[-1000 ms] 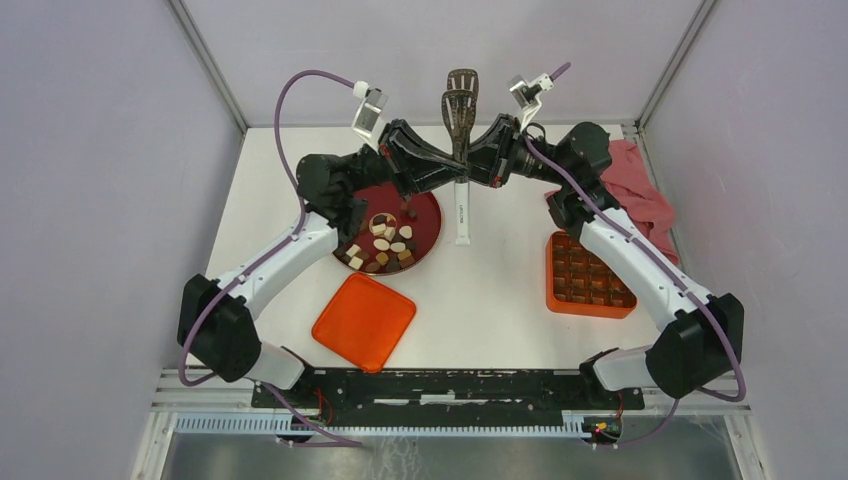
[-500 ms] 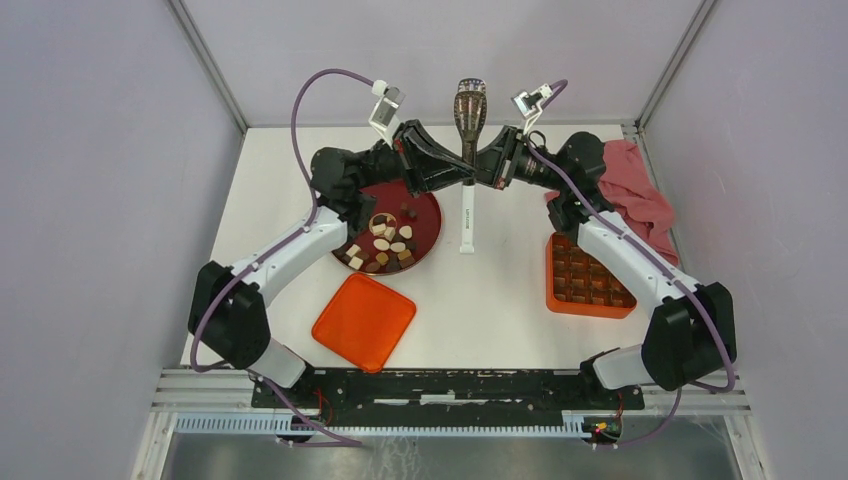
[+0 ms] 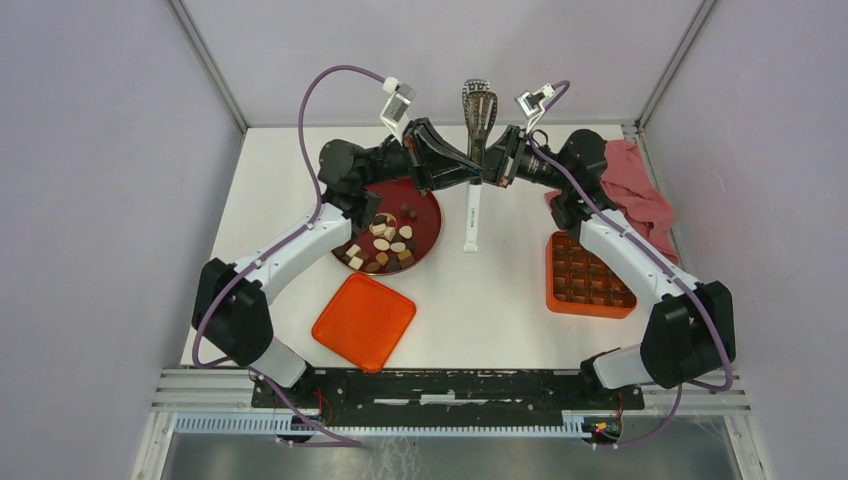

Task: Pack the chocolate
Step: Pick up the clamp at the center of the board.

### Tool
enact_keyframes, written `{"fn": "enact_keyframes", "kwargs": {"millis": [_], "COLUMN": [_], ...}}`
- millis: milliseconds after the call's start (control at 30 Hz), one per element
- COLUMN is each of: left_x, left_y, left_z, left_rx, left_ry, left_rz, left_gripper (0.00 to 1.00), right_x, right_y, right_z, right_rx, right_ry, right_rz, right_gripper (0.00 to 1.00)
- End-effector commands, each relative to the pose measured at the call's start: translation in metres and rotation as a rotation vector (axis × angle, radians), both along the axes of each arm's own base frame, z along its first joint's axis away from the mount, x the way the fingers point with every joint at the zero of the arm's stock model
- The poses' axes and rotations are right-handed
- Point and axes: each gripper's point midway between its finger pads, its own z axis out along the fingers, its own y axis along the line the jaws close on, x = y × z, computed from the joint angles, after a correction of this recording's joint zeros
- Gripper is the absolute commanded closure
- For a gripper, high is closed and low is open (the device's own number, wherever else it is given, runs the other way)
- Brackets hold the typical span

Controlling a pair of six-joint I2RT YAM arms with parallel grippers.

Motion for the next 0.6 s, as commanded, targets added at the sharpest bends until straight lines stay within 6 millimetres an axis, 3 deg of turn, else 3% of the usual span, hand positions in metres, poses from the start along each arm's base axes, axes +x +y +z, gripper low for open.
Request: {"fn": "enact_keyframes", "kwargs": {"millis": [0,100,233,400,567], "left_x": [-0.042,-0.024,-0.014,-0.004,-0.020], "left_y": [0.012,0.009,0.013,0.021,0.040], "left_z": [0.058,0.047,0.045,0.044,0.057], "left_rx": [-0.137,-0.125,-0.147,-0.124,-0.081], "left_ry": [-0.187,-0.123,-0.085,-0.061,-0.108], "left_rz": [-0.024,0.029,0.082,0.169,0.237], "left_gripper": [0.98,0.96,0.76,0.42,0.29], "right_x": [0.020,0.010,0.003,-0.002,-0.013], "right_y": [-0.006,-0.008,-0.011,-0.016,-0.021], "right_z": [-0.012,0.022,0.048,0.056,0.062], "right_rx": [0.001,0.078,0.106,0.130,0.155], "right_ry": [0.006,-0.100,-0.182,-0.195,-0.222], "right_rz": [-0.051,-0.018,-0.011,-0.012,-0.005], "right_gripper": [1.00,1.00,1.00,1.00,1.00]}}
